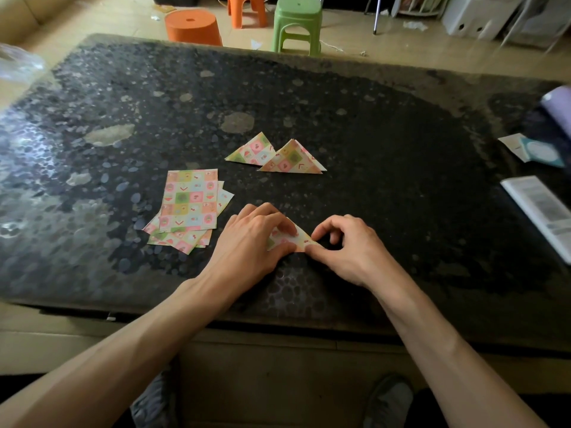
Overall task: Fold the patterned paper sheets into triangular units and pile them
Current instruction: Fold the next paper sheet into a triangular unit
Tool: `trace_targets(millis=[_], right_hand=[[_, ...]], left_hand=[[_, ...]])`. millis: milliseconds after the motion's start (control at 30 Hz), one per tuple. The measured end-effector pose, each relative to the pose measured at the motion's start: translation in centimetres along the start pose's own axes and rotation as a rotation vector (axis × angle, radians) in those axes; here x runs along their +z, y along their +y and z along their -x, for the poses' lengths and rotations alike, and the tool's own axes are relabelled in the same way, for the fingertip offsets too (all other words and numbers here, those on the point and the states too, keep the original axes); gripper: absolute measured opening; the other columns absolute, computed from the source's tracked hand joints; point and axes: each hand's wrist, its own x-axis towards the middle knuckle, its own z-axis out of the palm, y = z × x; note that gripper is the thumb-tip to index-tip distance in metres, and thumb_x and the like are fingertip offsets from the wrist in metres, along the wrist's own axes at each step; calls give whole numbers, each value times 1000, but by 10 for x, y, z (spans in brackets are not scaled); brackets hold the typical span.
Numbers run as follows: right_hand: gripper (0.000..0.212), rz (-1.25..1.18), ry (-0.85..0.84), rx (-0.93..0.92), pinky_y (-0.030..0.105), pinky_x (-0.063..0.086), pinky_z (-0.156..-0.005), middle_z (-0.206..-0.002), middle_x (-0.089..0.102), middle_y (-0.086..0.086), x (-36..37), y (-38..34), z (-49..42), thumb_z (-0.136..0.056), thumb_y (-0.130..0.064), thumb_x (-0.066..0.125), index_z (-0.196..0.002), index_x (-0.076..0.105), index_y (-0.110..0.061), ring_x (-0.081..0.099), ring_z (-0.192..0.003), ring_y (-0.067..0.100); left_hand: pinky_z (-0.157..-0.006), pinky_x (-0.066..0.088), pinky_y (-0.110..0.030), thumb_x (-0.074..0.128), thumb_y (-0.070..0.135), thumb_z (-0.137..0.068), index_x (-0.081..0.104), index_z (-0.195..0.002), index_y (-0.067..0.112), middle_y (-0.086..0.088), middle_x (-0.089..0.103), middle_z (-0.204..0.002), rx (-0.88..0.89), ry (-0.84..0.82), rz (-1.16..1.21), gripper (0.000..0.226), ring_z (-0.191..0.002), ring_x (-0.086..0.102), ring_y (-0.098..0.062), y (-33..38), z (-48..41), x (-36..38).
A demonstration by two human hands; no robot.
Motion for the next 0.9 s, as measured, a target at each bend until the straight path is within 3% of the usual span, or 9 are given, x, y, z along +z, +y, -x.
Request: trace_targets(millis=[367,700,900], right_hand=[[13,-58,-75,27,20,38,-61,-94,61,-9,-9,1,-1,-87,-35,82,-95,72,-37,54,-74,7],[13,-81,-102,36,20,39,-61,-92,65,-6,-12,2,-3,-89,-24,81,-97,75,-33,56,-73,8],[24,-127,-66,26,21,47,-64,-85,67,-6,-14,8,-6,-88,-7,79,-93,73,-30,54,-65,5]], left_hand=[[-92,43,-32,70,51,-90,68,-111,40,18,57,-122,1,-10,-9,24,-112,49,-8,1,1,-1],[-91,43,-32,70,51,-90,69,-111,39,18,58,-121,10,1,-11,24,-111,49,-8,-1,1,0],[-91,41,-30,69,51,-91,69,-111,39,17,58,-122,12,2,-13,24,-112,49,-9,-1,1,0]])
